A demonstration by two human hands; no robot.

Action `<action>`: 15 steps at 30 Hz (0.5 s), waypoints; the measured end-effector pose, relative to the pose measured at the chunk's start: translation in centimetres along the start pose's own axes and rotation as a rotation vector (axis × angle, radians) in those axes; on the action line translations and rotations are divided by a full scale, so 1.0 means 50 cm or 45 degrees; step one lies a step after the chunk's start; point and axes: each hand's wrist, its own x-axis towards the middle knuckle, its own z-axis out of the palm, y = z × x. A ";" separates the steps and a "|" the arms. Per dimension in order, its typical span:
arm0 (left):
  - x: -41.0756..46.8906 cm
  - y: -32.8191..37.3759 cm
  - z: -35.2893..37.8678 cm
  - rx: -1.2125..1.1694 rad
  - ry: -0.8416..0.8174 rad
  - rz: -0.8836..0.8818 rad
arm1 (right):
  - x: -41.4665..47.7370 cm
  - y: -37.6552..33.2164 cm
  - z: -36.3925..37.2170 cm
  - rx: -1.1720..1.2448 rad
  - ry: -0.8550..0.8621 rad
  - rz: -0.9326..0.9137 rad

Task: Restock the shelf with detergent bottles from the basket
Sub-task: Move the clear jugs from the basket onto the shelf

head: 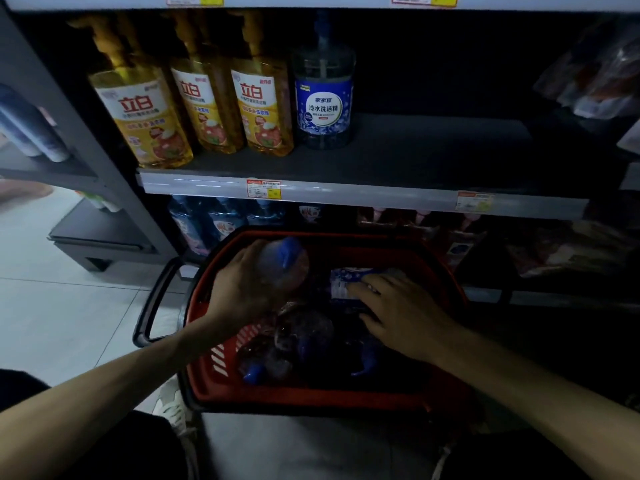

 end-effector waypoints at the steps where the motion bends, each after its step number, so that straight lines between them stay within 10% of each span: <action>1: 0.004 -0.002 -0.011 -0.081 0.046 -0.031 | 0.005 -0.002 -0.002 0.035 0.001 0.017; 15: 0.057 0.145 -0.113 -0.812 0.134 -0.110 | 0.085 -0.011 -0.098 1.262 -0.215 0.402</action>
